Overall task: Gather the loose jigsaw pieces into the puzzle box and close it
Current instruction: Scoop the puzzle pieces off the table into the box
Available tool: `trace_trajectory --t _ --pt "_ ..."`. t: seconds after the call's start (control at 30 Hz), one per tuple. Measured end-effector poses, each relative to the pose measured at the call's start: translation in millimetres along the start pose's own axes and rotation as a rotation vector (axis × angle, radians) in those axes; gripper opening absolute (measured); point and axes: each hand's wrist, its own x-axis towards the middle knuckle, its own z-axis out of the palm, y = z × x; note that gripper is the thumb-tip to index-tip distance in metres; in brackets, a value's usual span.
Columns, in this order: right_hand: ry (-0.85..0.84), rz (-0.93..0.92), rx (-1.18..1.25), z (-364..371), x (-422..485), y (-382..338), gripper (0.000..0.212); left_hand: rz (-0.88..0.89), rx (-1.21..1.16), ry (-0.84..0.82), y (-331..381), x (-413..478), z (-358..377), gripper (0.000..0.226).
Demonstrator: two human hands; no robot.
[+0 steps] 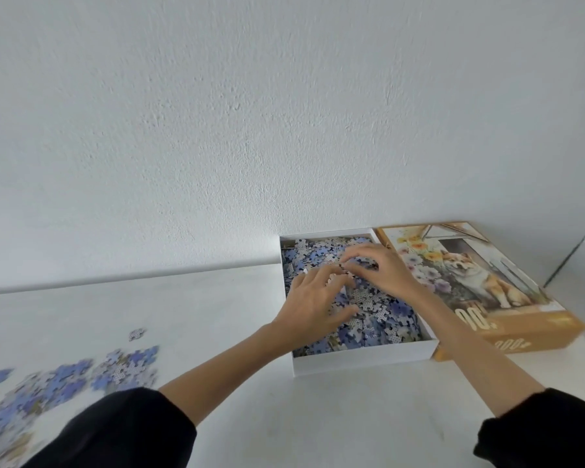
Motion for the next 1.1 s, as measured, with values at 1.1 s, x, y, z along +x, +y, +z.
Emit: trace_trajectory --t 1.1 --pt "0.206 -0.006 0.117 46 -3 -120 0.030 -0.210 -0.129 0.221 -54 -91 -64 0.039"
